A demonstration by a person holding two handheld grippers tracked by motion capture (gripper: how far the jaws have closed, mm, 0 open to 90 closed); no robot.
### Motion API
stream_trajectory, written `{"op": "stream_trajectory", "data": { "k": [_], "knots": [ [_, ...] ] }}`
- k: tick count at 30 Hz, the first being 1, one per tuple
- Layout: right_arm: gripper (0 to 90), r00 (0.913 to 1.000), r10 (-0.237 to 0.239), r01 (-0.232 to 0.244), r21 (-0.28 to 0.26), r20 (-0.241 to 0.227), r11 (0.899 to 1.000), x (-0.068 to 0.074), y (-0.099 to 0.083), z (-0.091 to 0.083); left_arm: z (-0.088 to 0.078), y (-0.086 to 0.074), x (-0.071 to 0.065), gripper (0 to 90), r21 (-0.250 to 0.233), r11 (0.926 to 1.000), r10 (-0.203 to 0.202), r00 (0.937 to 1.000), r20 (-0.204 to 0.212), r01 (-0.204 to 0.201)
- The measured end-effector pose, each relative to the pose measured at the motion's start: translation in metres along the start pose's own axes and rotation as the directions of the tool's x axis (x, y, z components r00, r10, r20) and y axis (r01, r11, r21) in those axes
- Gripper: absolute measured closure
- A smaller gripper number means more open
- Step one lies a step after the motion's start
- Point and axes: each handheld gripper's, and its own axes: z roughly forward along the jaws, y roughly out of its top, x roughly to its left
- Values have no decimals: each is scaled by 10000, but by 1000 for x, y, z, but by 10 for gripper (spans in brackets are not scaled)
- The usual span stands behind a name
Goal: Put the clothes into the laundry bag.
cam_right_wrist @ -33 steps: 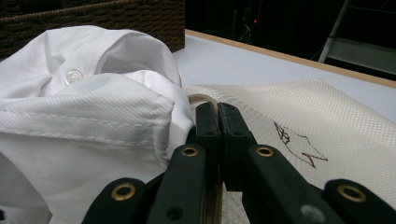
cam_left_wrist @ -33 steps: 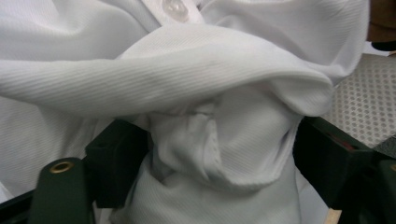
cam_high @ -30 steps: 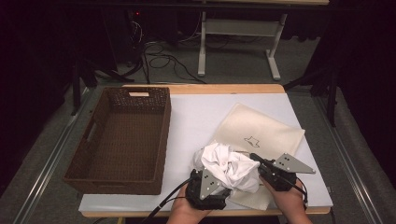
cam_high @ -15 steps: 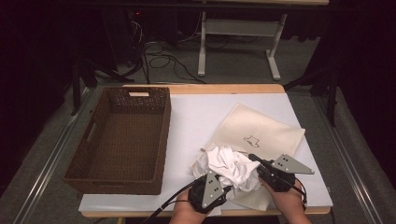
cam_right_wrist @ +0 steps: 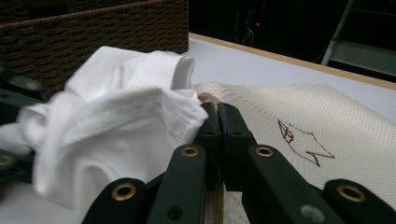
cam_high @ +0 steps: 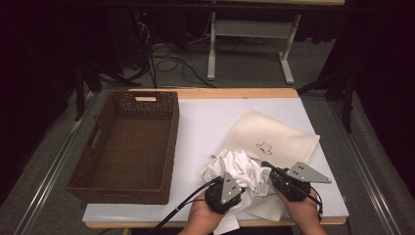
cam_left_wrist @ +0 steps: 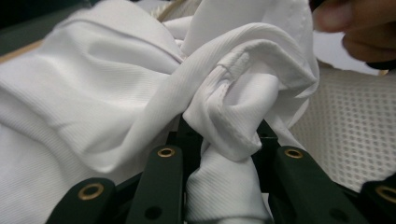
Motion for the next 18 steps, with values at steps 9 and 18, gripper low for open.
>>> {"op": "stream_trajectory", "data": {
  "k": [9, 18],
  "knots": [
    [894, 10000, 13, -14, -128, -77, 9999, 1, 1, -4, 31, -8, 12, 717, 767, 9902, -1176, 9930, 109, 1164],
    [894, 9997, -25, 22, -135, -222, 9999, 4, 1, -4, 39, -7, 13, 706, 707, 9860, -1511, 9885, -16, 1509]
  ]
}}
